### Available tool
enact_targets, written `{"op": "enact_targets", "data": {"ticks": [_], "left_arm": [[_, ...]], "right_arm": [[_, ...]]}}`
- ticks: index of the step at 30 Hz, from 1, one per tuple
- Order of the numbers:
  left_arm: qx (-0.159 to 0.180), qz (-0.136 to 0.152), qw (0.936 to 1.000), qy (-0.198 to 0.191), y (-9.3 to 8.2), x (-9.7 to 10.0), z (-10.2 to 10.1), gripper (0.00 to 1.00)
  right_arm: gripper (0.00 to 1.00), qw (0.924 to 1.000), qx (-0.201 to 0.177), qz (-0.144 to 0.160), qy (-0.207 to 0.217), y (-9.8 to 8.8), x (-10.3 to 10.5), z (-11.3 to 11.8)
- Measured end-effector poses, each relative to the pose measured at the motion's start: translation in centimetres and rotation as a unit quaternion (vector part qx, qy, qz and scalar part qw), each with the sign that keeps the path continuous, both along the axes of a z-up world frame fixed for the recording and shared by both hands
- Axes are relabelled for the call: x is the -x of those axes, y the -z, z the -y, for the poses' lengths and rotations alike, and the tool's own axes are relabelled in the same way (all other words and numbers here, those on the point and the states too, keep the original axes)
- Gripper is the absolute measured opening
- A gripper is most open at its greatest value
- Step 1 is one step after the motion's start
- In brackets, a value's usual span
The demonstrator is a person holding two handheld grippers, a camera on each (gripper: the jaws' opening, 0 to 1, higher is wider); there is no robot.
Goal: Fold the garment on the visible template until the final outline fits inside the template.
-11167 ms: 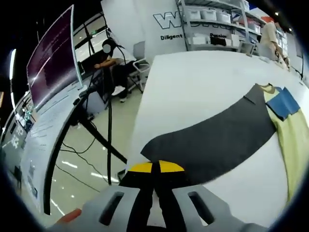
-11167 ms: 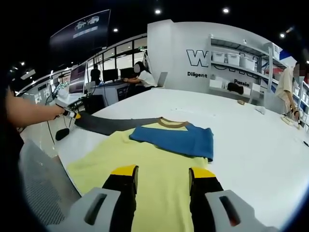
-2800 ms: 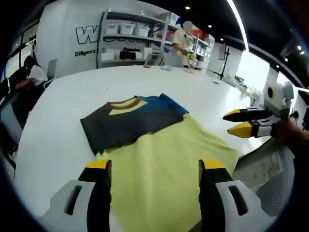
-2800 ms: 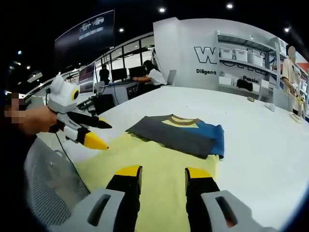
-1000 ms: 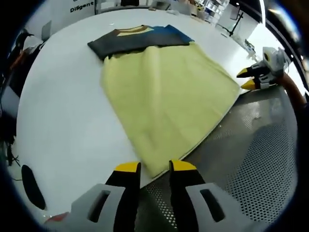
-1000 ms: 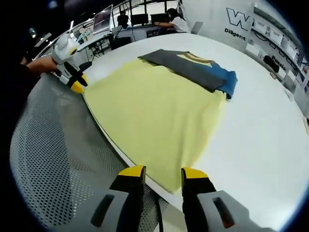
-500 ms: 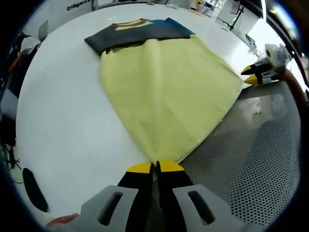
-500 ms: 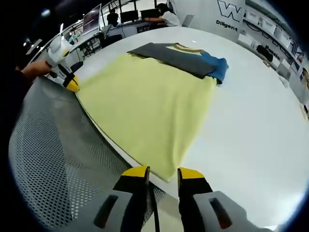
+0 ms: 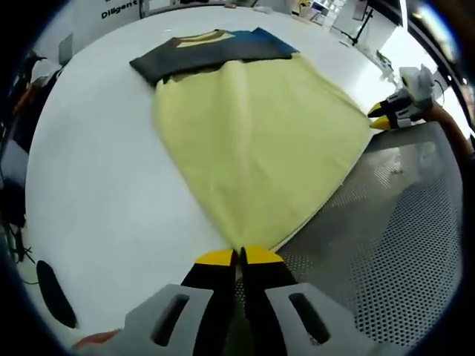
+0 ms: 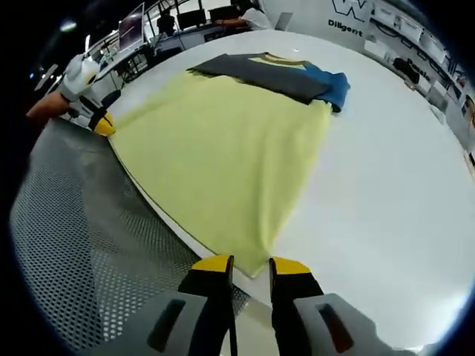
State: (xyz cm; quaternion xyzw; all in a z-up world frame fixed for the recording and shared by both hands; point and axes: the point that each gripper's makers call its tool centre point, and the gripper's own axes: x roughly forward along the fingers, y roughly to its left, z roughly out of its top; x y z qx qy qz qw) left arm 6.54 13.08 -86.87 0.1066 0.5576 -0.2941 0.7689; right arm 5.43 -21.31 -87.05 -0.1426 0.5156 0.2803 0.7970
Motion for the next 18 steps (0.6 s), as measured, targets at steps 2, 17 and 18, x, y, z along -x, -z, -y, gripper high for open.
{"op": "enact_targets", "data": {"ticks": [2, 17, 18], "left_arm": [[-0.002, 0.002, 1.0000, -0.002, -0.03, -0.09, -0.17, 0.00], [0.005, 0.006, 0.9999, -0.007, -0.14, -0.22, -0.76, 0.00], [0.005, 0.006, 0.9999, -0.007, -0.12, -0.22, -0.78, 0.00]], "right_arm": [[0.04, 0.9999, 0.004, -0.004, -0.010, 0.08, 0.21, -0.15], [0.00, 0.9999, 0.012, 0.000, -0.011, -0.34, 0.31, 0.19], [0.00, 0.9999, 0.011, -0.001, -0.011, -0.42, 0.33, 0.10]]}}
